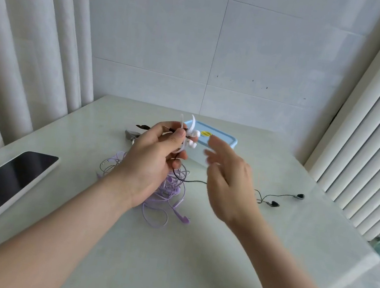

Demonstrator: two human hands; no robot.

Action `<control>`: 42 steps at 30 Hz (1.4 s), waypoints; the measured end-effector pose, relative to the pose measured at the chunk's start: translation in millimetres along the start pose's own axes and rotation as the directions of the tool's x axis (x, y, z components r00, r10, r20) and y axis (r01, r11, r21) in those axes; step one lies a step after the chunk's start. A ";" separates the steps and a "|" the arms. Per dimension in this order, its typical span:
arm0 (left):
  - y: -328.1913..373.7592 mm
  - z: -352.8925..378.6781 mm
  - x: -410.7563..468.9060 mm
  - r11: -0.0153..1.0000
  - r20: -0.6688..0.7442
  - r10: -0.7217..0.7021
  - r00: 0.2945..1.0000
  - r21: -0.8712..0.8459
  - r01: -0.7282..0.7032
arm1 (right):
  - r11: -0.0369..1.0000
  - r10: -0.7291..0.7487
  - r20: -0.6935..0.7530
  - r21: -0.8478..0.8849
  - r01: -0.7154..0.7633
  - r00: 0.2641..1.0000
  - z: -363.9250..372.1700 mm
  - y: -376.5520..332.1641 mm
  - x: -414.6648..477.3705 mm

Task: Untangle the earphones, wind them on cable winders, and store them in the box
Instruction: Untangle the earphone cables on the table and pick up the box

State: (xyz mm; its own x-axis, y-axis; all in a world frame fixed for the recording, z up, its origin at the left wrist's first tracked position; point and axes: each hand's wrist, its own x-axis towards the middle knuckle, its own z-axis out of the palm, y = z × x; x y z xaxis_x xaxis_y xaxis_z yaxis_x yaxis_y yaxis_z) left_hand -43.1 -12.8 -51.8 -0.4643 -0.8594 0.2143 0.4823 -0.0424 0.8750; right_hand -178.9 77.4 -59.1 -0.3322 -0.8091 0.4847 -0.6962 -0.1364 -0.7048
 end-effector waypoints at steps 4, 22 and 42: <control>5.2 2.5 -2.1 0.990 0.047 -0.015 0.999 -0.140 0.021 | 0.931 0.101 0.183 0.329 -0.157 0.978 24.1 -10.5 -8.4; -2.2 -15.8 0.2 0.977 0.038 -0.030 0.999 0.214 0.021 | 0.976 -0.205 -0.232 -0.121 0.181 0.951 8.7 -12.3 -2.4; -9.7 -10.6 -2.9 0.914 0.247 0.026 0.969 0.386 -0.124 | 0.949 -0.019 -0.044 -0.315 0.005 0.999 -1.1 23.2 10.0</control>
State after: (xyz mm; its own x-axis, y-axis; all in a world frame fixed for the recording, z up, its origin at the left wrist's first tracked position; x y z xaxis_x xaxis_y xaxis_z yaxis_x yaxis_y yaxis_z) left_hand -38.5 -15.3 -65.5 -0.6207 -0.7075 0.3380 0.2112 0.2643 0.9410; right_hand -199.1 66.7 -70.0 -0.3463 -0.7805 0.5205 -0.8627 0.0470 -0.5035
